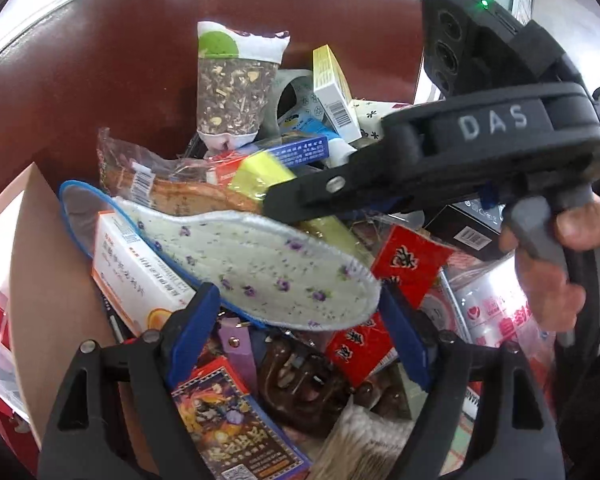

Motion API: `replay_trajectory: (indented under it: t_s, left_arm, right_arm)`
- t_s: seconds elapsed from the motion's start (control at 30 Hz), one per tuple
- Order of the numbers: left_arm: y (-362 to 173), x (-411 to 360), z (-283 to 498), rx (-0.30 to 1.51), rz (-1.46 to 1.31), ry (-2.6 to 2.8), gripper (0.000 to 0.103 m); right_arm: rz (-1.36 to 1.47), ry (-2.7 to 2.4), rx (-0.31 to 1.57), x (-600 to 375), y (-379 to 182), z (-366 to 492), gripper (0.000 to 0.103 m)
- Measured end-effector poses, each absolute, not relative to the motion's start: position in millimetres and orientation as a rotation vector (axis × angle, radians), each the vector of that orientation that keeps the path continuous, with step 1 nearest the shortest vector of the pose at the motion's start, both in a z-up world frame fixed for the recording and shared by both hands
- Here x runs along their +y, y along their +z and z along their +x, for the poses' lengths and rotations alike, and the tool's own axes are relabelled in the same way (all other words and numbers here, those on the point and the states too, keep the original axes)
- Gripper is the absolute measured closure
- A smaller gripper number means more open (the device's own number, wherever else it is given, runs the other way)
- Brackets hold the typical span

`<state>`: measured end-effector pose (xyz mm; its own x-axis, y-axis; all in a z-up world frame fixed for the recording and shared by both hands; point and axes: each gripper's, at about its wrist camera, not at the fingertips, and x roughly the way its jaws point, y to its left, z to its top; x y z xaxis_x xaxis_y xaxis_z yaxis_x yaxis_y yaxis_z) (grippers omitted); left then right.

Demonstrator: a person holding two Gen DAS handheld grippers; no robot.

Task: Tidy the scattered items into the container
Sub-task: 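Close the right tool on the floral insole lying on the pile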

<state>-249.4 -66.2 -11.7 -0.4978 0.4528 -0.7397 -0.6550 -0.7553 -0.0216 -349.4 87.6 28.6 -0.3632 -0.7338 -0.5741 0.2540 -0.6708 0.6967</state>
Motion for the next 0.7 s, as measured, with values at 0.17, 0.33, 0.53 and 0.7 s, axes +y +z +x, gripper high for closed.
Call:
replay_trajectory:
  t_s: [0.17,0.33,0.53,0.7]
  left_arm:
    - [-18.1,-62.1,-252.2,0.262,-0.997,2.283,0.017]
    - [-18.9,-69.3,-255.3,0.162,-1.020,2.309,0.025]
    - [-6.4,-86.5,-256.2,0.077,-1.036,2.323,0.048]
    - [7.7,-86.5,-243.7,0.131,-0.997,2.370,0.057]
  right_arm:
    - [1.279,-2.087,-0.578,69.9,19.6,-350.0,0.060]
    - [1.303,-2.097,-0.555,66.1,10.6,-351.0,0.060]
    - [1.262,-2.146,-0.506,59.3,17.2,-347.4,0.063]
    - [1.219,-2.188,-0.462,54.3,31.4,-340.7,0.063]
